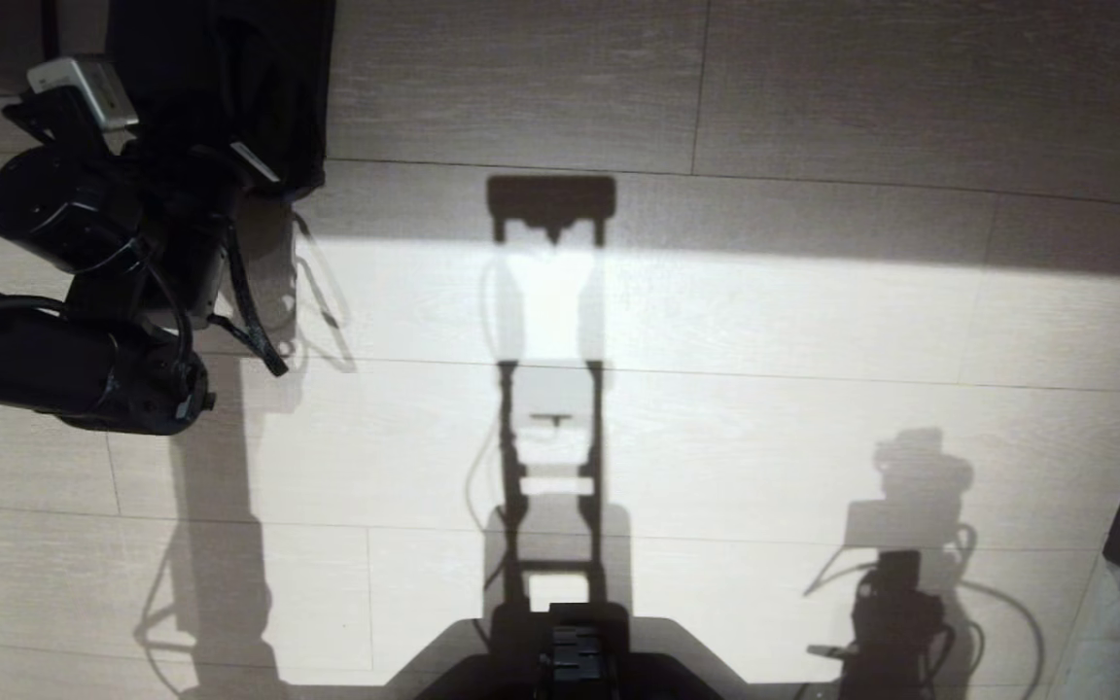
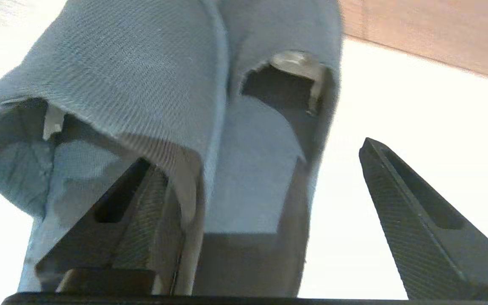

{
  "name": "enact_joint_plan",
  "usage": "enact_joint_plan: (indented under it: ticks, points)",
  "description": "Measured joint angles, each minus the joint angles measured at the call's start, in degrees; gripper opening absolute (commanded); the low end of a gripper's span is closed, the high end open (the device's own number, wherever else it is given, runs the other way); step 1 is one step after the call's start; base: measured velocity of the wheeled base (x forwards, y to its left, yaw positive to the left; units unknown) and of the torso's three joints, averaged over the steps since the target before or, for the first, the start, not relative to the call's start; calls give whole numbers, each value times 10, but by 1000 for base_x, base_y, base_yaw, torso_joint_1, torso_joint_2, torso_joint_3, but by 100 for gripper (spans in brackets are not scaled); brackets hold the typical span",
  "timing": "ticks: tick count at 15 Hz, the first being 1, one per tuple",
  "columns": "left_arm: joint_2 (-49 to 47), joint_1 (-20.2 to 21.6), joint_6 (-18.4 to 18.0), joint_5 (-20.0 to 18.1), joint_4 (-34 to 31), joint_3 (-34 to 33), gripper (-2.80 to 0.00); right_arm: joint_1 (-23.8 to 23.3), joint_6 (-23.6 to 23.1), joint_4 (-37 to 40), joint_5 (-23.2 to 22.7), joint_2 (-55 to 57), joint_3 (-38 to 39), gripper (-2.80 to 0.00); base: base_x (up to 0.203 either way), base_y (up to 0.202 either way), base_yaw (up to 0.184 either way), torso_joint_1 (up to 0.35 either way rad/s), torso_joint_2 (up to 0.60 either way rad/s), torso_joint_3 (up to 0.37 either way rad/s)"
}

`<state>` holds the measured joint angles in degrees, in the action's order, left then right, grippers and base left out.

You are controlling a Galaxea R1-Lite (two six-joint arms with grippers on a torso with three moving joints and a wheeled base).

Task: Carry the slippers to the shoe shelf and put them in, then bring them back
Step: Place the slippers on the floor

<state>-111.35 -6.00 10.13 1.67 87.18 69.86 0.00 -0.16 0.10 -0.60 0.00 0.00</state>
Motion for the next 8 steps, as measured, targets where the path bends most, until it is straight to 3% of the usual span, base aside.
enact_joint_plan:
  ticks: [4, 8]
  points:
    - [59, 4, 1, -7, 0, -90, 0, 0, 0, 0, 0, 0, 0, -280, 0, 0, 0, 0, 0, 0]
    - [77, 4, -5, -20, 0, -132, 0, 0, 0, 0, 0, 0, 0, -280, 0, 0, 0, 0, 0, 0]
